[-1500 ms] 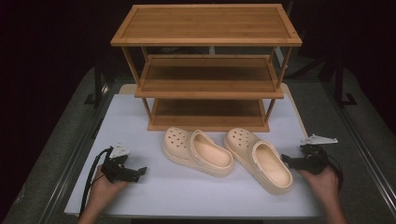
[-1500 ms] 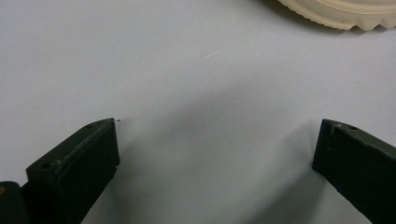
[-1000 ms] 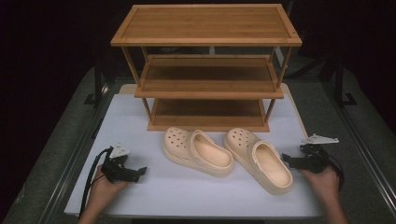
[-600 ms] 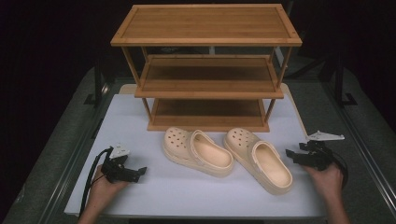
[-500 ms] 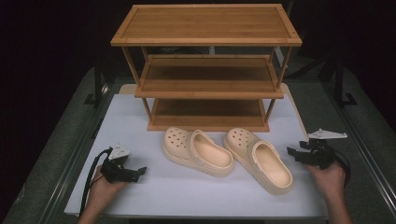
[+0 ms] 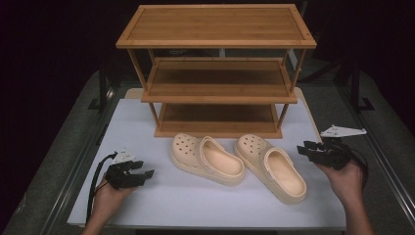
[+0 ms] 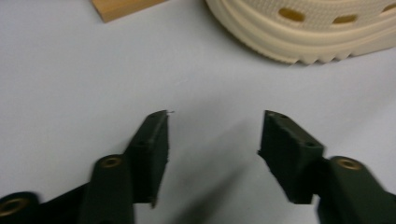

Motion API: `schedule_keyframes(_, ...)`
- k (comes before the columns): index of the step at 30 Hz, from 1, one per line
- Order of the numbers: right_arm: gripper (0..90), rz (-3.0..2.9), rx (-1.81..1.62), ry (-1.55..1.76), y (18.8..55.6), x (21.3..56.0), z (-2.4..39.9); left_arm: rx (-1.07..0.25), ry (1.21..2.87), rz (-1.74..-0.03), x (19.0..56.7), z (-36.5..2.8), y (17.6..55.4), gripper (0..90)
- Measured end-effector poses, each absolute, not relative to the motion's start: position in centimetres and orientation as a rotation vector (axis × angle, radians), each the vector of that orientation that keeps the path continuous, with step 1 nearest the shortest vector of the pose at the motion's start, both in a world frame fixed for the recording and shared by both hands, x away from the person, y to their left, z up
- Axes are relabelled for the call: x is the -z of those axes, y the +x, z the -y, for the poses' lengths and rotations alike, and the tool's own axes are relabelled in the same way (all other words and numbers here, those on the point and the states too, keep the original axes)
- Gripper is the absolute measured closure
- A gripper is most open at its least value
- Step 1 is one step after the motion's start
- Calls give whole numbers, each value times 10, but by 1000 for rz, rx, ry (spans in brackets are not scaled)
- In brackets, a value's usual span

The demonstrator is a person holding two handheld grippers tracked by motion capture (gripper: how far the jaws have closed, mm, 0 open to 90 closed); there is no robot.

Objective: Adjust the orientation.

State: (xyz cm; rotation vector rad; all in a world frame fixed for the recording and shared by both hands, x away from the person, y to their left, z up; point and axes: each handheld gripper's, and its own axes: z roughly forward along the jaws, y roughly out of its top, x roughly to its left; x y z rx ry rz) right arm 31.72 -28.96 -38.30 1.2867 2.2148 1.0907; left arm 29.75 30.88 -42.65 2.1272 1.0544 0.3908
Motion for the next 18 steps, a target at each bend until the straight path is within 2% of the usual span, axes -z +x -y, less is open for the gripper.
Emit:
schedule_keyframes(1,643,-2227,-1101,1283,318,381,287,-386,2122,-1053,425,-308,297,483)
schedule_keyframes(2,672,-2246,-1116,1262,319,377,282,-378,2119,-1054,423,-307,297,557)
schedule_keyframes(3,672,-2246,-1116,1262,319,377,282,-377,2122,-1050,421,-307,297,557)
schedule_keyframes(4,709,-2263,-1129,1240,320,371,276,-372,2119,-1050,419,-305,297,628)
schedule_keyframes(5,709,-2263,-1129,1240,320,371,276,-366,2122,-1045,417,-304,298,628)
schedule_keyframes(6,742,-2280,-1141,1211,322,365,269,-350,2126,-1038,415,-302,298,715)
schedule_keyframes(9,796,-2326,-1159,1158,326,357,256,-338,2130,-1019,411,-297,300,884)
schedule_keyframes(12,867,-2356,-1164,1094,329,350,242,-337,2143,-1004,408,-290,302,899)
schedule_keyframes(18,894,-2416,-1235,1020,339,342,215,-330,2150,-965,405,-275,308,899)
